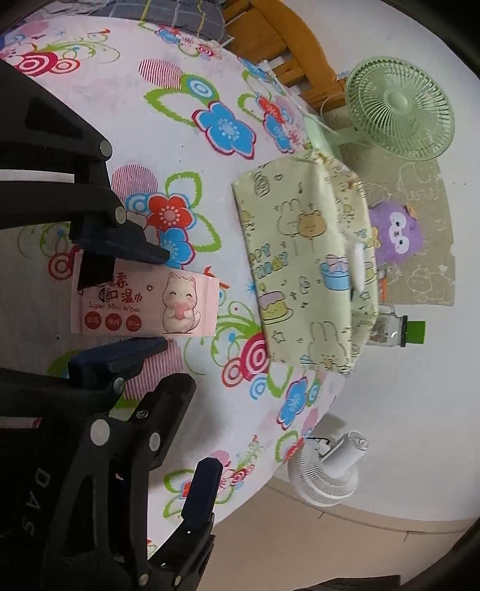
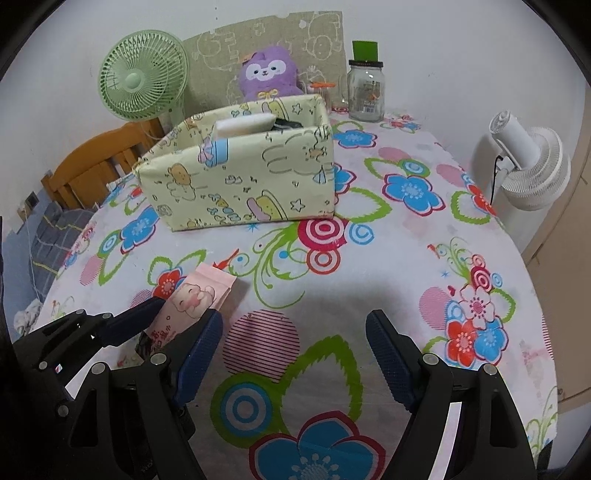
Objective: Organize soft objects
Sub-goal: 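Lift the pink wipes pack with the left gripper and carry it over the box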
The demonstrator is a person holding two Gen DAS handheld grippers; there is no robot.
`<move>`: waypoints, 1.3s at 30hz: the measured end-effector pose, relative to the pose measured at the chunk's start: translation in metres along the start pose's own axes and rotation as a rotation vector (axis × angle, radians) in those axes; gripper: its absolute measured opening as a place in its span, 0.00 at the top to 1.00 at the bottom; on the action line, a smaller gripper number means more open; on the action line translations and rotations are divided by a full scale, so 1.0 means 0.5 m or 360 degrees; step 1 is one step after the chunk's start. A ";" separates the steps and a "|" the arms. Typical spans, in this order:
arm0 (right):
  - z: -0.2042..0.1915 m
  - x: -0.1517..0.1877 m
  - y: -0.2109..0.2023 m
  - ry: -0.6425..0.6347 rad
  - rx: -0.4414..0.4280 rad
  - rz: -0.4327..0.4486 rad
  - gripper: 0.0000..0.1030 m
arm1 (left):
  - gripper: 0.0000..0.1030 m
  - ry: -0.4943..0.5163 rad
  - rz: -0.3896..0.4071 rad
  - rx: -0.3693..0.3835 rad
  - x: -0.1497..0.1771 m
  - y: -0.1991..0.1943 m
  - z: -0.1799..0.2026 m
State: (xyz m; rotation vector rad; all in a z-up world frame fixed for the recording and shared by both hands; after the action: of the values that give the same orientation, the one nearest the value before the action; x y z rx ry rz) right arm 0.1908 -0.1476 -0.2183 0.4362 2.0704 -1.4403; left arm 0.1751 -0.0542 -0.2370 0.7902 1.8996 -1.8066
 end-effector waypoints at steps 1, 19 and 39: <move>0.000 -0.003 -0.004 -0.0002 0.0003 0.0003 0.20 | 0.60 -0.0006 0.0013 -0.0013 -0.004 -0.005 0.000; -0.008 -0.058 -0.113 -0.0016 0.0011 0.0100 0.20 | 0.60 -0.0050 0.0115 -0.0064 -0.064 -0.106 0.016; -0.054 -0.143 -0.209 -0.0050 -0.0013 0.0284 0.20 | 0.60 -0.0104 0.0305 -0.0131 -0.147 -0.213 -0.014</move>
State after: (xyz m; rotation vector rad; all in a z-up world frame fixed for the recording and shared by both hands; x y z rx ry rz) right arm 0.1806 -0.1568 -0.0894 0.5755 1.9584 -1.3249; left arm 0.1630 -0.0569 -0.1077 0.8427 1.7795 -1.6093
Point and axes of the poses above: each gripper's, at about its wrist camera, not at the fingertips, and y roughly the way its jaws point, z to its right, x to its underside, the point moved 8 cm from there along y, roughly the way its jaws point, and after that the axes turned 8 degrees about -x, right-handed, at the moved point
